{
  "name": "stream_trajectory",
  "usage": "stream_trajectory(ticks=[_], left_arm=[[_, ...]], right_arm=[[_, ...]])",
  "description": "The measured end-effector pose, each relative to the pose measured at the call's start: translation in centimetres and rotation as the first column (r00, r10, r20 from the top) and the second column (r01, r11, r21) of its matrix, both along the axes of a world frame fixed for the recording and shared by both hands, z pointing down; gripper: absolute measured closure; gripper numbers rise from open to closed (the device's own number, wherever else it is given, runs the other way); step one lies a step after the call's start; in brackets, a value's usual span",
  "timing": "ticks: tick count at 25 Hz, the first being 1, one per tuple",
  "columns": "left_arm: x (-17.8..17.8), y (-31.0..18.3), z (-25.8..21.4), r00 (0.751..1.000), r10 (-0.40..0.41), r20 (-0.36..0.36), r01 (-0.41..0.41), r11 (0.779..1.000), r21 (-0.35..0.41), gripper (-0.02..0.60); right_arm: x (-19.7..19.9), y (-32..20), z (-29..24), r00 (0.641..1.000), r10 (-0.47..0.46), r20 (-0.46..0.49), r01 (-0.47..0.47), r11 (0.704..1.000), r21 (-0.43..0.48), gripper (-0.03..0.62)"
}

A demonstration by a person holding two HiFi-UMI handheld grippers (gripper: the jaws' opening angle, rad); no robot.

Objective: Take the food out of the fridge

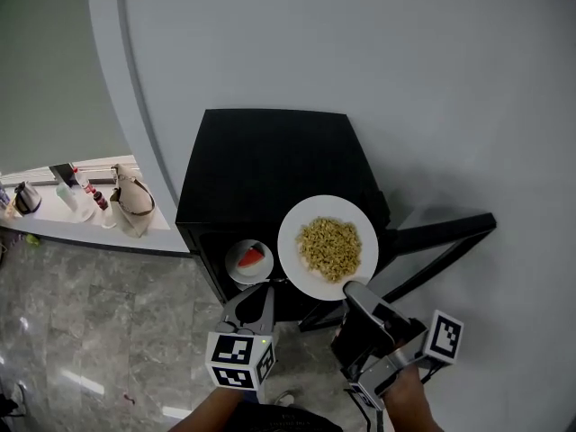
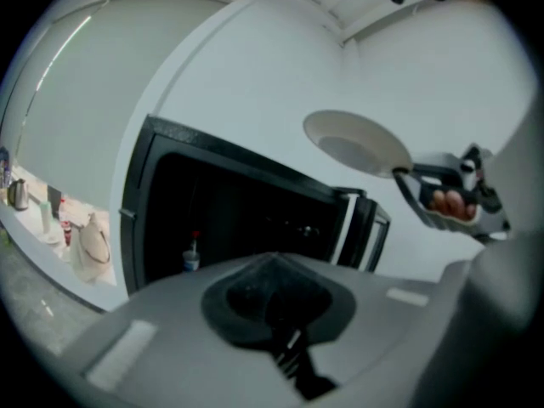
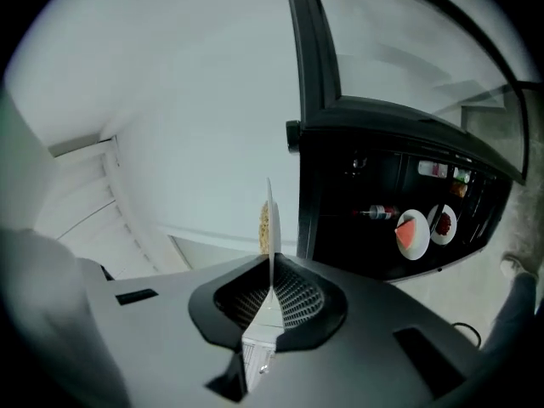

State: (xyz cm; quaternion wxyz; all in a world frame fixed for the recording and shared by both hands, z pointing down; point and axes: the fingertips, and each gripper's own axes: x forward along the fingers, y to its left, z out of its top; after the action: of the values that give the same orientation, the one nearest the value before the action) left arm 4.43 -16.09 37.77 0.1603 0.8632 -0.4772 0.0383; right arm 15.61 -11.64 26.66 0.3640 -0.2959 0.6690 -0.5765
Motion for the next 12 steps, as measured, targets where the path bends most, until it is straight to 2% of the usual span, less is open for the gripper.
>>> stream_trajectory(ticks=[5, 9, 12], left_arm=[[-0.7, -0.4, -1.3, 1.0, -0.01, -0.006, 0.01, 1.0, 0.028, 0.597], [-1.4, -0.4, -1.4, 1.0, -0.022, -0.018, 0.022, 1.0, 0.022, 0.597], [-1.7, -0.2, -1.4, 1.0, -0.021, -0.017, 0.021, 1.0, 0.019, 0.597]], right_arm=[[0.6, -4.6, -0.5, 0.994, 0.107, -0.032, -0.109, 0.993, -0.043, 0.582], [1.4, -7.7, -0.2, 0.974, 0.223, -0.031, -0.225, 0.97, -0.095, 0.582], [1.7, -9.1, -0.3, 0.964, 0.263, -0.025, -0.264, 0.959, -0.107, 0.582]])
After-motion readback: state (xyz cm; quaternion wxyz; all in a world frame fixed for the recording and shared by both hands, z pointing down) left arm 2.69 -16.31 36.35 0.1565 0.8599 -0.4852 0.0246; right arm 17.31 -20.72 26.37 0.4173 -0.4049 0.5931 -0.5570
